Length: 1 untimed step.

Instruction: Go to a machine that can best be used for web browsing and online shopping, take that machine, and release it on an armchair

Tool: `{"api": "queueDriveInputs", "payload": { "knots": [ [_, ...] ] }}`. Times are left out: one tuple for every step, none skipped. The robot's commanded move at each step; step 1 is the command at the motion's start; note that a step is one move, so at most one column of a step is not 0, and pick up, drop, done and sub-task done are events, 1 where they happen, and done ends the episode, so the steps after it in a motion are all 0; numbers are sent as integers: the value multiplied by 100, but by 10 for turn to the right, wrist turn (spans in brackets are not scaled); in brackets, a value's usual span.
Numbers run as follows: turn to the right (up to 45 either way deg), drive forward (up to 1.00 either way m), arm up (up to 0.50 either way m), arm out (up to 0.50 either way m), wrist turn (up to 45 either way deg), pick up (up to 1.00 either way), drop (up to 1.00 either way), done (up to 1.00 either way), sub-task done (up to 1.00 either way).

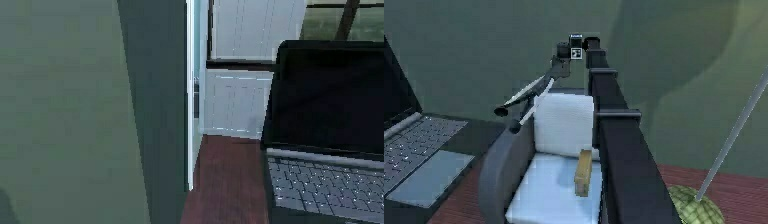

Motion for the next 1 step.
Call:
{"api": "queueDriveInputs", "payload": {
  "knots": [
    [0, 0, 0, 0, 450, 0, 0, 0, 0]
  ]
}}
